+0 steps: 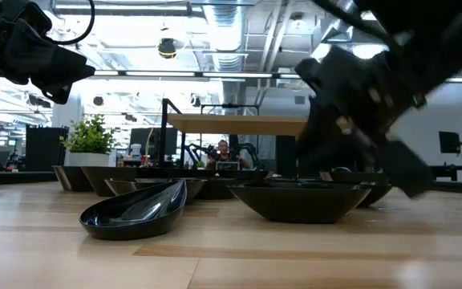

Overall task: Pick & Place Mini shaped plates
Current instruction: Stack the black drop shaped plate on top of the black drop shaped plate on the shelf

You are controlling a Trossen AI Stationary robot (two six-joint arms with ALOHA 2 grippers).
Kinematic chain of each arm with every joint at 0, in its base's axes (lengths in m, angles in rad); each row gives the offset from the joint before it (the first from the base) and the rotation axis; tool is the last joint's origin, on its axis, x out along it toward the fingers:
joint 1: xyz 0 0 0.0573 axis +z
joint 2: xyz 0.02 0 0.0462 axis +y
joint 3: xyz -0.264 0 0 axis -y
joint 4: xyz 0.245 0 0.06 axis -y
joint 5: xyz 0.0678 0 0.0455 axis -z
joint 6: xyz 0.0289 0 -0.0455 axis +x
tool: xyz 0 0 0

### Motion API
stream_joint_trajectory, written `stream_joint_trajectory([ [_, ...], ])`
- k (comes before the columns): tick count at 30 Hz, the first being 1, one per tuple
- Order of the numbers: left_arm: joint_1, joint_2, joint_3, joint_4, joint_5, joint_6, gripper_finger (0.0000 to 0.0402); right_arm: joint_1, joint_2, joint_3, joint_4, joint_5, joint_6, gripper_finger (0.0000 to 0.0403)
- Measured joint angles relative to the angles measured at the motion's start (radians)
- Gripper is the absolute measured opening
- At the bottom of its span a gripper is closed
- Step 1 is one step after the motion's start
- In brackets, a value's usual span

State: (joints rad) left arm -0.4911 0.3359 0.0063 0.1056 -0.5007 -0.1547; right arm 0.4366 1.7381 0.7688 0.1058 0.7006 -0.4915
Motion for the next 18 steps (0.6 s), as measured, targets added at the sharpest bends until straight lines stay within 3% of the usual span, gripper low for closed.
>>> stream_joint_trajectory([
  [6,0.000,0.000,0.000,0.008,0.000,0.000,0.0112,0.057,0.055,-0.004,0.168,0.166,-0.224,0.0077],
  [14,0.000,0.000,0.000,0.010,0.000,0.000,0.0112,0.053,-0.042,0.009,0.128,0.192,-0.278,0.0077],
  [18,0.000,0.000,0.000,0.015,0.000,0.000,0.0112,0.053,-0.047,0.072,0.041,0.120,-0.261,0.0077],
])
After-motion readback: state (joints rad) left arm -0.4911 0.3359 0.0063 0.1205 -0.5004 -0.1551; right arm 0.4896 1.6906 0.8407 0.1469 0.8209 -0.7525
